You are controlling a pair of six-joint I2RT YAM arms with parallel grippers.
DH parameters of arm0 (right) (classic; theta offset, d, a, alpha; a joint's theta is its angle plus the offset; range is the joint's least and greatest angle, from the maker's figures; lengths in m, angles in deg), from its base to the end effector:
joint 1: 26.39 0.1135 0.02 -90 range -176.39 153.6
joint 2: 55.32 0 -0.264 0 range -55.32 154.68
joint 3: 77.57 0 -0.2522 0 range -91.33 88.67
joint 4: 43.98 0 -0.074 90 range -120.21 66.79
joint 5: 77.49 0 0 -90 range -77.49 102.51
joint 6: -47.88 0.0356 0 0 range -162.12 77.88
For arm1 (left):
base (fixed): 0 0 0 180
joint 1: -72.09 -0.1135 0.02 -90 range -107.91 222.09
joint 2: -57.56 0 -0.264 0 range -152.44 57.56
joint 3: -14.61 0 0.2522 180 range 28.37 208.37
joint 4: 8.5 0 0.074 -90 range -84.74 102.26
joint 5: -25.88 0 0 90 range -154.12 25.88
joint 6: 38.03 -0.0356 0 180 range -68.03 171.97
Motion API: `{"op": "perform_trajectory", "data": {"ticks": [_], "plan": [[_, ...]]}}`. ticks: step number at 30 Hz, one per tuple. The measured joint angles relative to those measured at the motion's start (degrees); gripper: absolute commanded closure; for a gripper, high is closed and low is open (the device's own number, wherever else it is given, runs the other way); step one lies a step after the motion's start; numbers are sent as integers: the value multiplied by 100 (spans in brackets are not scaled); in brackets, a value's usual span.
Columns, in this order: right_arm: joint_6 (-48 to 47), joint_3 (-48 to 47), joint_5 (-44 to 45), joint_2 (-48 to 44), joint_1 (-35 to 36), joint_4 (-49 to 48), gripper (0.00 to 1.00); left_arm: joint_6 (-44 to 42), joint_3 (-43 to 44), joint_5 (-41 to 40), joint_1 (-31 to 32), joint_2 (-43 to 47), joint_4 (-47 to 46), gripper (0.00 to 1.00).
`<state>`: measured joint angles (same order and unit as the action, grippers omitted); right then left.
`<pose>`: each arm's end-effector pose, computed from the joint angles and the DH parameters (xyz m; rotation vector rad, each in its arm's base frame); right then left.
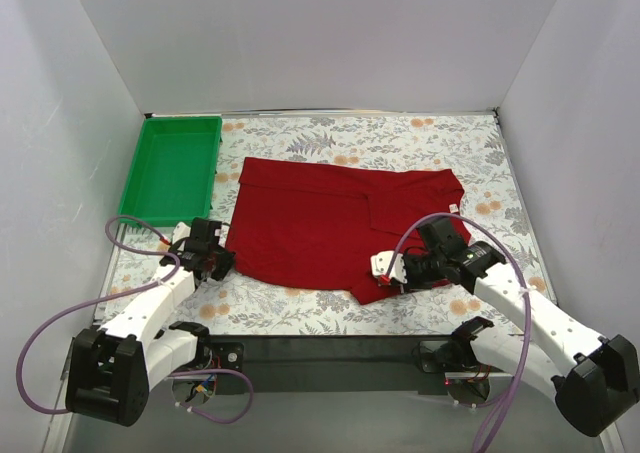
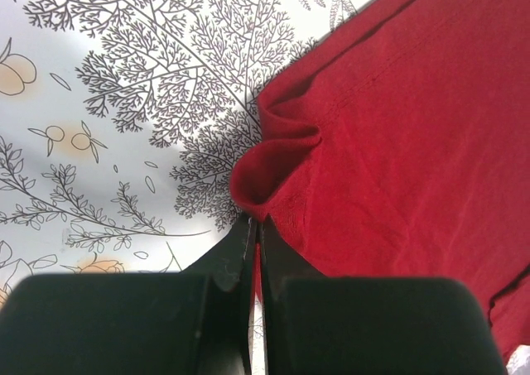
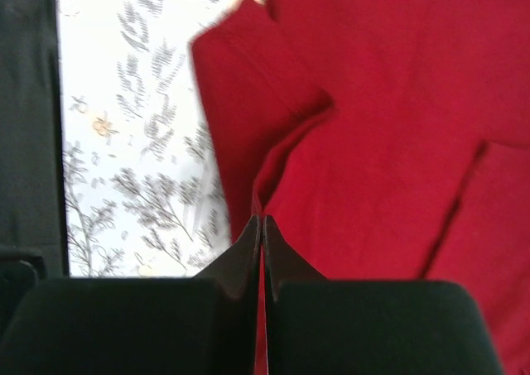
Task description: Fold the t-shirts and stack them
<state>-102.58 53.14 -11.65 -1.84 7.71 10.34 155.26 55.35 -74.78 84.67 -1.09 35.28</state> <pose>0.1326 0.1074 0.2164 -1.9336 1.5808 0.3592 0.1716 -0.0315 0.1654 -1.9588 1.8457 -0.4418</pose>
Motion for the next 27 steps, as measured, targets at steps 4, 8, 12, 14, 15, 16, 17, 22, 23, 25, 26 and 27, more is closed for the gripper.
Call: {"op": "perform_trajectory", "data": {"ticks": [4, 8, 12, 14, 15, 16, 17, 22, 23, 25, 26, 27], "plan": [[-101, -160, 24, -304, -439, 223, 99, 7, 0, 17, -4, 127, 59, 100], [-59, -273, 168, -525, -850, 323, 99, 39, 0, 17, -4, 260, 175, 100], [107, -531, 323, -601, -1320, 299, 99, 74, 31, 15, -9, 356, 295, 100], [219, -643, 428, -608, -1506, 249, 99, 83, 79, 11, -9, 356, 326, 100], [278, -680, 490, -608, -1596, 197, 99, 90, 109, 7, -9, 356, 337, 100], [332, -708, 551, -603, -1674, 138, 99, 92, 138, 2, -9, 356, 339, 100], [365, -732, 605, -592, -1755, 92, 99, 92, 168, -11, -9, 354, 341, 100], [522, -835, 765, -448, -2229, -149, 99, 92, 308, -52, -9, 315, 337, 100], [544, -866, 778, -409, -2339, -188, 99, 90, 343, -55, -9, 291, 337, 100], [586, -918, 776, -358, -2511, -249, 99, 90, 417, -57, -9, 245, 337, 100], [605, -949, 774, -343, -2605, -282, 99, 90, 463, -59, -9, 223, 339, 100], [616, -984, 772, -332, -2704, -310, 99, 90, 507, -63, -9, 201, 334, 100]]}}
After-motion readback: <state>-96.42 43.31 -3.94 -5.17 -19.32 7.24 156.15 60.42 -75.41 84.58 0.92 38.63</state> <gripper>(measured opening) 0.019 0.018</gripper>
